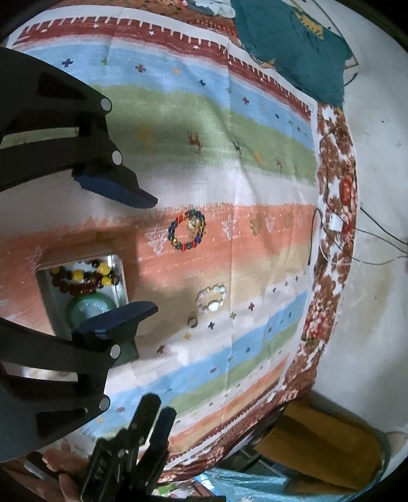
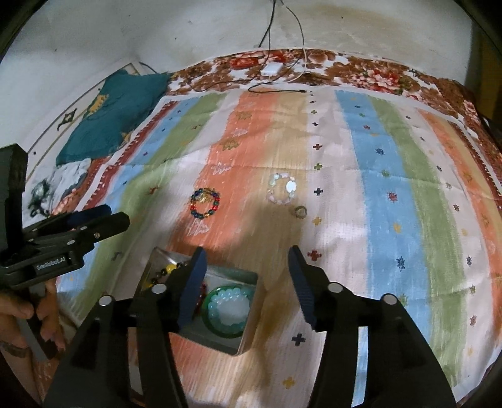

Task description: Organize jewelry

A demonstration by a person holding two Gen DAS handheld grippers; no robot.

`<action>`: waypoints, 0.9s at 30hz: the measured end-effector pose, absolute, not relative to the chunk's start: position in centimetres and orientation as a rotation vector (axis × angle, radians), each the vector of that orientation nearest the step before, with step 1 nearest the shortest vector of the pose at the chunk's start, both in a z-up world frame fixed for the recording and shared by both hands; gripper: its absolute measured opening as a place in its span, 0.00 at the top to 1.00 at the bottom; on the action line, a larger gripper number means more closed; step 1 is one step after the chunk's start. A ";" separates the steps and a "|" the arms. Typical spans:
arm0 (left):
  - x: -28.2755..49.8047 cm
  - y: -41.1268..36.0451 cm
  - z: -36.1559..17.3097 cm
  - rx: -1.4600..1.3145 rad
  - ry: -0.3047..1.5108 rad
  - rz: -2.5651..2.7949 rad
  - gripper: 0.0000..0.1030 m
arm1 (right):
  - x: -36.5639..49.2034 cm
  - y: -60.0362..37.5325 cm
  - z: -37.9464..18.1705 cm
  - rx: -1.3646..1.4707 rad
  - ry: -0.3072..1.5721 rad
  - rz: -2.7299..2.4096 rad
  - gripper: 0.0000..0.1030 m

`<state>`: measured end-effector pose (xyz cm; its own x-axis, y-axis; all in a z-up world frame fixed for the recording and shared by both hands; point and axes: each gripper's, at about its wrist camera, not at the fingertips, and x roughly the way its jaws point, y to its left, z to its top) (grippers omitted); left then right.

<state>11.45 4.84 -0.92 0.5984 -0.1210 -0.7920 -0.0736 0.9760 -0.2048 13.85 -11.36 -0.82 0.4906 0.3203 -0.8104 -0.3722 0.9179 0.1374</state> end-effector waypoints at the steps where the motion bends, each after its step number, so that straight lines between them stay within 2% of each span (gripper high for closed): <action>1: 11.7 5.0 -1.1 -0.225 0.935 -0.020 0.39 | 14.0 -11.4 -0.9 -0.058 0.972 0.418 0.44; 5: 12.9 5.9 -1.9 -0.235 0.963 0.007 0.38 | 15.0 -11.4 -1.1 -0.058 0.976 0.402 0.42; 10: 13.9 6.5 -2.6 -0.226 0.985 0.021 0.37 | 16.1 -11.2 -1.4 -0.068 0.979 0.388 0.35; 27: 17.6 7.1 -5.2 -0.228 1.064 0.028 0.34 | 20.7 -10.6 -3.5 -0.090 1.029 0.322 0.33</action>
<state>17.64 7.07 -5.16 0.4871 -0.0866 -0.8691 -0.1329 0.9762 -0.1717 20.67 -10.62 -3.49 0.4730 0.2210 -0.8529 -0.3049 0.9493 0.0769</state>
